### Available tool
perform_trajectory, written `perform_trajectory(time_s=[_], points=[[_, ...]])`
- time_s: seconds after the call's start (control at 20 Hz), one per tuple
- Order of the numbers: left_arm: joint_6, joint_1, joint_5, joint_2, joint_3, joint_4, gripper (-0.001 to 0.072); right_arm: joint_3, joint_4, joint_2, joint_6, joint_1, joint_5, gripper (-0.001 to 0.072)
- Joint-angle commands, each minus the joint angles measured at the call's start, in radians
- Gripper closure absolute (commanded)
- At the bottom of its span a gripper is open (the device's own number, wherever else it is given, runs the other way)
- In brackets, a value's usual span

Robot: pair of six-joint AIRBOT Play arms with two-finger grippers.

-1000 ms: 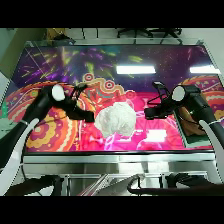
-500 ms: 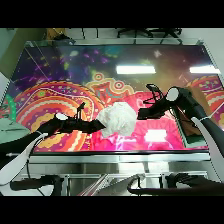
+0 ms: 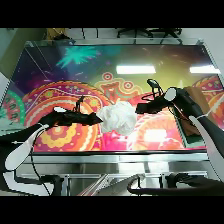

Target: Fold the shirts.

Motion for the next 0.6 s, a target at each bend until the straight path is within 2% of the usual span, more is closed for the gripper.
perform_trajectory(time_s=[0.0, 0.25, 0.45, 0.5, 0.55], points=[[-0.077, 0.080, -0.038, 0.072, 0.031, 0.167, 0.0695, 0.008, 0.122, -0.079, -0.072, -0.001, -0.079, 0.0132], [-0.076, 0.200, -0.083, 0.122, 0.031, 0.179, 0.0695, 0.008, 0.163, -0.207, -0.107, -0.001, -0.079, 0.0133], [-0.068, 0.213, -0.093, 0.094, 0.031, 0.193, 0.0695, 0.008, 0.186, -0.233, -0.124, 0.000, -0.079, 0.0140], [-0.062, 0.212, -0.093, 0.086, 0.031, 0.192, 0.0695, 0.008, 0.219, -0.238, -0.159, 0.000, -0.076, 0.0203], [-0.062, 0.212, -0.094, 0.078, 0.031, 0.192, 0.0695, 0.008, 0.269, -0.243, -0.207, 0.000, -0.076, 0.0382]])
